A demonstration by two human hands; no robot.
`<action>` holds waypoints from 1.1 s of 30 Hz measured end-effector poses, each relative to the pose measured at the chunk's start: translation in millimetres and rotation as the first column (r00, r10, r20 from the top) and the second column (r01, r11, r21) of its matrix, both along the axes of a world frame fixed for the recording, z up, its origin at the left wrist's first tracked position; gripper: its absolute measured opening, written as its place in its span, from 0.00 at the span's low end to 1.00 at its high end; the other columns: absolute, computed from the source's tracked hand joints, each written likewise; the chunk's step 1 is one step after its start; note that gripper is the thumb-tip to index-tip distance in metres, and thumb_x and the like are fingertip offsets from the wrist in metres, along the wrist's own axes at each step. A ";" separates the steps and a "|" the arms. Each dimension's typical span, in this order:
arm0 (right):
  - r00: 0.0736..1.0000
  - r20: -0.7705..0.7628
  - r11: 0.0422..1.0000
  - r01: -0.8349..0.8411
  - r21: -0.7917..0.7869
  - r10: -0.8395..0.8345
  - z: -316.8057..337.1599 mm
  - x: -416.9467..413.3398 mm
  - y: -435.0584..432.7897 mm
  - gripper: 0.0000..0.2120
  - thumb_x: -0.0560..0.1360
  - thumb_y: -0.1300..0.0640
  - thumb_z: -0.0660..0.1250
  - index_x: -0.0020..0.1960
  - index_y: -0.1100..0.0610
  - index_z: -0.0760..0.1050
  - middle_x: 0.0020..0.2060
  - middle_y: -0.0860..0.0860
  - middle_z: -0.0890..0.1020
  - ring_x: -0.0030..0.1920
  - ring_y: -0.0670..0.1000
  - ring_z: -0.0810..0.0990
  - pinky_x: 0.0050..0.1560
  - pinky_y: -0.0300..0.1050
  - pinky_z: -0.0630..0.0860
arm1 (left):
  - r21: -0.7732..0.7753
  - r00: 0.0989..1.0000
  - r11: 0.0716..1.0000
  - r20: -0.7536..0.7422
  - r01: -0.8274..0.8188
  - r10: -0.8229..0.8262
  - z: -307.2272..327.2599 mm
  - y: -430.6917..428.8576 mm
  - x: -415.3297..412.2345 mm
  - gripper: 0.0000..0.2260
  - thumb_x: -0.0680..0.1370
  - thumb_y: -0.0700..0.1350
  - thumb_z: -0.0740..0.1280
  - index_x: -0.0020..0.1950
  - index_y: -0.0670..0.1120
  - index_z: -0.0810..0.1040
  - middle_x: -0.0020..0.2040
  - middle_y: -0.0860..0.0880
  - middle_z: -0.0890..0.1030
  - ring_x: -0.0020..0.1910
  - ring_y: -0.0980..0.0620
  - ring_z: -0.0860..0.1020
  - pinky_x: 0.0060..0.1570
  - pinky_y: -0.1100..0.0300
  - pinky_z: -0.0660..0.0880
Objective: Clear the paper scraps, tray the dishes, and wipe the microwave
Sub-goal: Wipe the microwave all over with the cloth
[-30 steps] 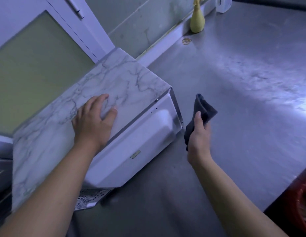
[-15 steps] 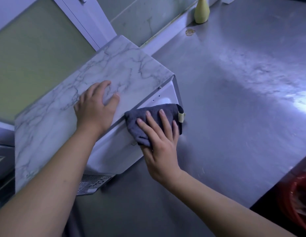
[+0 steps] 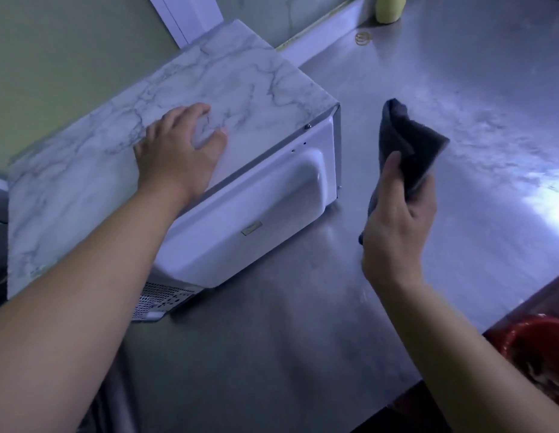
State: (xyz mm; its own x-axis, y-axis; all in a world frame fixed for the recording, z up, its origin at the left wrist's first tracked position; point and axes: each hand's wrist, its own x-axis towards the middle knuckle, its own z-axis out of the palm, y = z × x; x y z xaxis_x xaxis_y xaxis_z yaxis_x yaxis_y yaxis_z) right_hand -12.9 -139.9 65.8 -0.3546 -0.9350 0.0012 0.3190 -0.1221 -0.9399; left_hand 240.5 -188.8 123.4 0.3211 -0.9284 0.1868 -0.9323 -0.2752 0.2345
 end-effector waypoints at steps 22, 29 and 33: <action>0.732 -0.662 0.947 -0.304 -0.103 0.163 -50.5 109.5 93.0 0.17 0.81 0.52 0.62 0.68 0.48 0.76 0.67 0.45 0.78 0.74 0.47 0.69 0.69 0.51 0.70 | 0.080 0.998 0.995 0.028 0.061 -0.063 2.4 -0.2 -4.3 0.24 0.77 0.63 0.52 0.70 0.57 0.66 0.73 0.48 0.67 0.72 0.43 0.62 0.69 0.44 0.56; 0.996 0.020 0.814 -0.081 0.575 0.085 -41.3 70.2 103.6 0.10 0.80 0.41 0.62 0.53 0.45 0.79 0.47 0.51 0.84 0.47 0.54 0.83 0.48 0.56 0.82 | 0.098 0.996 0.992 0.041 0.079 -0.083 5.3 3.9 -6.7 0.24 0.78 0.62 0.51 0.71 0.54 0.66 0.72 0.46 0.67 0.71 0.42 0.62 0.69 0.42 0.56; 0.970 -0.189 0.983 0.170 0.068 -0.155 -19.7 75.8 92.6 0.10 0.83 0.45 0.59 0.59 0.33 0.76 0.57 0.42 0.82 0.62 0.46 0.78 0.67 0.54 0.73 | 0.098 0.995 0.992 0.051 0.081 -0.086 7.6 4.8 -7.1 0.24 0.79 0.61 0.51 0.72 0.54 0.66 0.73 0.45 0.67 0.72 0.42 0.62 0.69 0.42 0.56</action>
State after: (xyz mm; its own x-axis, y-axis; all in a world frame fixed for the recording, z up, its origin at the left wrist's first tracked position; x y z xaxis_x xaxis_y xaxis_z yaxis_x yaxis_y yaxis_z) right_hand 62.9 -47.3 46.1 -0.5026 -0.8645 0.0049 0.1235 -0.0774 -0.9893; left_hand 233.4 -184.0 131.0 0.2334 -0.9660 0.1110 -0.9637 -0.2146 0.1589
